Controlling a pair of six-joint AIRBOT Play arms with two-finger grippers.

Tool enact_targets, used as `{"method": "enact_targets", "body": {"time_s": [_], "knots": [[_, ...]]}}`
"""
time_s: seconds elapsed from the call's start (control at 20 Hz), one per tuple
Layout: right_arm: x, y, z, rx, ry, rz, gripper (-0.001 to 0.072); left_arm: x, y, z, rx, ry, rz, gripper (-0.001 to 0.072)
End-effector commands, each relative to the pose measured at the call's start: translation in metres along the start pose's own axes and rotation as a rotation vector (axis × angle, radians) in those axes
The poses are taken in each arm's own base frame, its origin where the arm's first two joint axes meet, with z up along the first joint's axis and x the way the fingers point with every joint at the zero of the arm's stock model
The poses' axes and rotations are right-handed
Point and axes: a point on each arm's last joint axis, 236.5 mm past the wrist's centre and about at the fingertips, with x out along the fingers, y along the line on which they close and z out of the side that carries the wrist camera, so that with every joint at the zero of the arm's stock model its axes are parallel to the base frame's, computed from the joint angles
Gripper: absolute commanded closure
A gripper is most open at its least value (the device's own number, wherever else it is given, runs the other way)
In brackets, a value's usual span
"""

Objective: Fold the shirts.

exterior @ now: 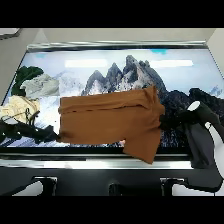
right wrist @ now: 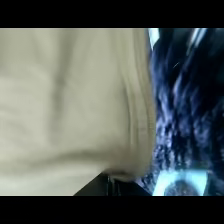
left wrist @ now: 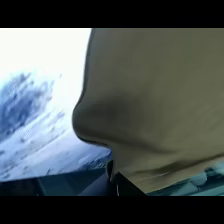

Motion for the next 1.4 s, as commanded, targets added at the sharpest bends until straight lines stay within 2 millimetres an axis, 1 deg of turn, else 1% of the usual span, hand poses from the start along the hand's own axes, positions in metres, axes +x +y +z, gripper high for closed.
{"method": "enact_targets", "body": {"time_s": [0.0, 0.05, 0.1, 0.15, 0.2, 0.25, 0.3, 0.35, 0.4, 0.45, 0.5, 0.55, 0.6, 0.65, 0.7, 0.8, 0.85, 0.95, 1.0, 1.05, 1.1, 1.15, 1.2, 1.25, 1.35], "knots": [[-0.082, 0.044, 0.040, -0.189, -0.228, 0.027, 0.0665, -0.087, -0.050, 0.069, 0.181, -0.281, 0.022, 0.0679], [-0.140, 0.068, 0.063, -0.269, -0.413, 0.026, 0.0665, -0.140, -0.082, 0.094, 0.267, -0.451, 0.030, 0.0679], [-0.207, 0.093, 0.080, -0.350, -0.625, 0.019, 0.0664, -0.209, -0.124, 0.111, 0.366, -0.661, 0.037, 0.0679], [-0.295, 0.121, 0.090, -0.437, -0.902, -0.003, 0.0664, -0.284, -0.171, 0.112, 0.451, -0.881, 0.030, 0.0678], [-0.384, 0.144, 0.082, -0.495, -1.172, -0.030, 0.0663, -0.354, -0.211, 0.098, 0.519, -1.083, 0.023, 0.0678], [-0.473, 0.164, 0.053, -0.537, -1.448, -0.050, 0.0664, -0.416, -0.249, 0.072, 0.578, -1.268, 0.005, 0.0678], [-0.539, 0.176, 0.015, -0.562, -1.655, -0.070, 0.0664, -0.471, -0.283, 0.033, 0.639, -1.437, -0.020, 0.0677], [-0.585, 0.185, -0.029, -0.578, -1.799, -0.076, 0.0664, -0.502, -0.305, -0.005, 0.686, -1.540, -0.043, 0.0677], [-0.609, 0.189, -0.065, -0.582, -1.873, -0.061, 0.0664, -0.522, -0.322, -0.044, 0.726, -1.611, -0.062, 0.0677], [-0.620, 0.190, -0.097, -0.583, -1.910, -0.047, 0.0664, -0.531, -0.331, -0.072, 0.748, -1.655, -0.077, 0.0678], [-0.624, 0.190, -0.122, -0.587, -1.924, -0.044, 0.0664, -0.537, -0.336, -0.098, 0.773, -1.695, -0.076, 0.0677], [-0.627, 0.186, -0.141, -0.585, -1.934, -0.062, 0.0664, -0.541, -0.338, -0.116, 0.789, -1.725, -0.067, 0.0677], [-0.629, 0.183, -0.155, -0.573, -1.943, -0.064, 0.0664, -0.543, -0.340, -0.129, 0.801, -1.746, -0.064, 0.0678], [-0.631, 0.178, -0.166, -0.551, -1.952, -0.067, 0.0664, -0.545, -0.342, -0.139, 0.811, -1.760, -0.065, 0.0678], [-0.632, 0.175, -0.174, -0.533, -1.956, -0.069, 0.0664, -0.545, -0.343, -0.144, 0.816, -1.766, -0.065, 0.0678], [-0.629, 0.173, -0.180, -0.525, -1.940, -0.060, 0.0663, -0.543, -0.342, -0.144, 0.804, -1.754, -0.077, 0.0678], [-0.624, 0.172, -0.178, -0.501, -1.914, -0.031, 0.0663, -0.539, -0.341, -0.141, 0.797, -1.736, -0.079, 0.0678], [-0.608, 0.168, -0.172, -0.482, -1.843, -0.026, 0.0663, -0.530, -0.335, -0.132, 0.787, -1.691, -0.049, 0.0678], [-0.598, 0.166, -0.166, -0.478, -1.796, -0.037, 0.0663, -0.524, -0.330, -0.124, 0.776, -1.660, -0.027, 0.0678], [-0.588, 0.163, -0.157, -0.472, -1.746, -0.050, 0.0663, -0.514, -0.322, -0.113, 0.760, -1.611, -0.004, 0.0678], [-0.572, 0.159, -0.144, -0.463, -1.676, -0.065, 0.0663, -0.502, -0.313, -0.098, 0.738, -1.555, 0.020, 0.0678], [-0.553, 0.153, -0.127, -0.451, -1.588, -0.086, 0.0663, -0.484, -0.300, -0.078, 0.703, -1.475, 0.037, 0.0678], [-0.524, 0.145, -0.104, -0.433, -1.462, -0.108, 0.0663, -0.463, -0.286, -0.056, 0.653, -1.387, 0.037, 0.0678], [-0.490, 0.136, -0.080, -0.413, -1.317, -0.125, 0.0664, -0.435, -0.268, -0.028, 0.604, -1.279, 0.043, 0.0678], [-0.404, 0.124, -0.034, -0.421, -0.968, -0.125, 0.0665, -0.370, -0.225, 0.029, 0.497, -1.067, 0.049, 0.0678]]}}
